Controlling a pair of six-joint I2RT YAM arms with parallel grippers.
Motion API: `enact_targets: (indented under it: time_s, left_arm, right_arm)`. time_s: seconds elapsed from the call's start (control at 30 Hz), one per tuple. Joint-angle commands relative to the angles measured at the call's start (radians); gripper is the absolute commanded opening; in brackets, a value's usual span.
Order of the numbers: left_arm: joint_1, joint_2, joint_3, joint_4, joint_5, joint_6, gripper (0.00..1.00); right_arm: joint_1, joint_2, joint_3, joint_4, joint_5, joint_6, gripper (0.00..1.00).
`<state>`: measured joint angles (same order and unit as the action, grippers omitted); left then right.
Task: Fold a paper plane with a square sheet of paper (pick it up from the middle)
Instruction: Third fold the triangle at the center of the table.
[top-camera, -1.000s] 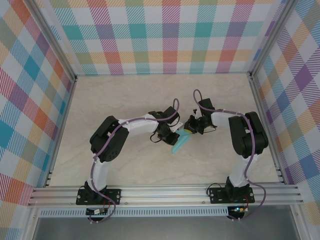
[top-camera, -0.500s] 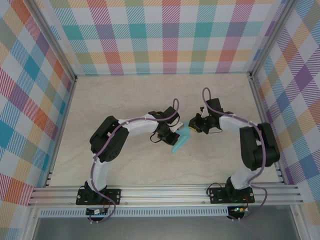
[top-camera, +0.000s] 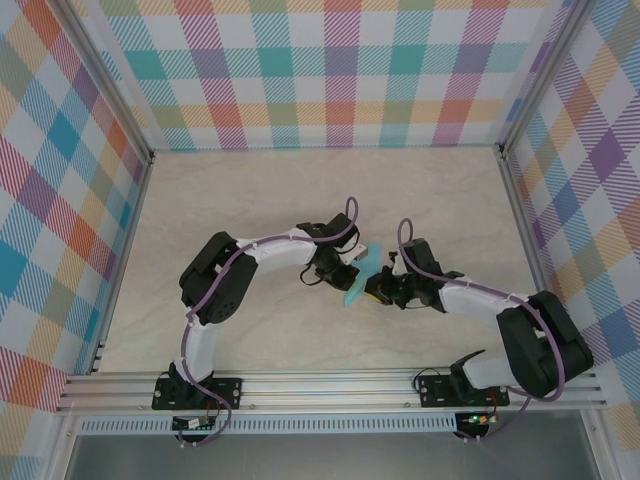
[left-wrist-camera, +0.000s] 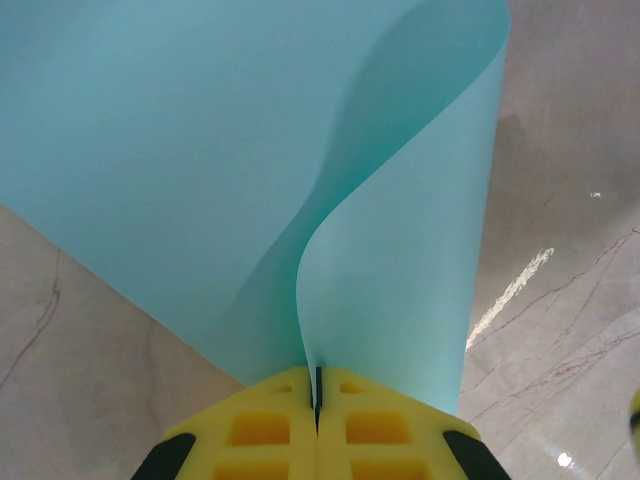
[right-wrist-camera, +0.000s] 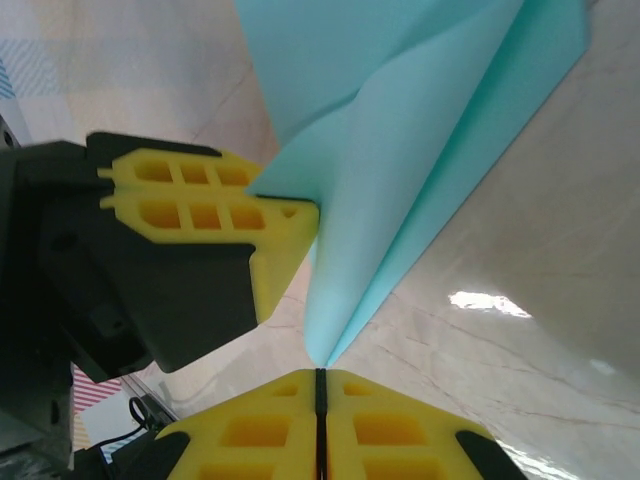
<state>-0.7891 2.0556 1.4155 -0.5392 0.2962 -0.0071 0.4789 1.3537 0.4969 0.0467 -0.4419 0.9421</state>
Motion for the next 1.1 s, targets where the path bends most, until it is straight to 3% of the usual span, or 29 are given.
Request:
enact_targets:
  time_s: [0.0,0.23,1.07]
  left_arm:
    - [0.003,0.027,-0.027,-0.005,-0.008,-0.006,0.04]
    - [0.003,0.027,-0.029,-0.007,-0.006,-0.007,0.04]
    - [0.003,0.034,-0.029,-0.009,-0.002,-0.003,0.04]
  right_arm:
    - [0.039,0.025,-0.005,0.118,0.026,0.076,0.08]
    - [0.093,0.139,0.026,0.202,0.031,0.121,0.07]
    - [0.112,0.25,0.009,0.222,0.052,0.114,0.08]
